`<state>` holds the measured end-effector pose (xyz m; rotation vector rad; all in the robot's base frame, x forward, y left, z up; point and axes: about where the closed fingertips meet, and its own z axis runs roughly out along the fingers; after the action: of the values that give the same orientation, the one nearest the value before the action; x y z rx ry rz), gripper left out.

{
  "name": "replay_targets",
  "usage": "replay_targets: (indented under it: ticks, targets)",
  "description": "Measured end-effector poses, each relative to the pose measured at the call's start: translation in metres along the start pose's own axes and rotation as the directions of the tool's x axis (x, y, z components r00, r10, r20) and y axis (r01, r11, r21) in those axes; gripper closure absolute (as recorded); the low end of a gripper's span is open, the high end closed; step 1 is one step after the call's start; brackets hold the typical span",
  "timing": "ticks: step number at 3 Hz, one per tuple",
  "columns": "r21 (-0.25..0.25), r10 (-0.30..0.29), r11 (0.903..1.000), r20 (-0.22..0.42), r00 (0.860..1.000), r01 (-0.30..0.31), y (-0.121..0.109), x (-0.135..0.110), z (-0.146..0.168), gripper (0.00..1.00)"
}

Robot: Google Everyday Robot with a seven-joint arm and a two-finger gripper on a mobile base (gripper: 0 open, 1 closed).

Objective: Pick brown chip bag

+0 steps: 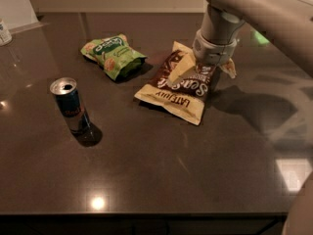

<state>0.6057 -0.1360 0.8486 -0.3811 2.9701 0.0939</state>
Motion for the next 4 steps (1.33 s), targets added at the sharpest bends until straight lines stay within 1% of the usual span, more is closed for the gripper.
replay_targets:
  ticks: [1,2,3,4]
  targets:
    - [0.016,0.037,0.9992,-0.029,0.999,-0.037,-0.001,-0.004,0.010,0.00]
    - [0.027,0.060,0.9979,-0.054,0.997,-0.059,-0.001,-0.008,0.018,0.00]
    - [0.022,0.064,0.9978,-0.070,0.996,-0.062,0.000,-0.011,0.023,0.18]
    - [0.009,0.061,0.9981,-0.067,0.996,-0.061,0.003,-0.012,0.023,0.42]
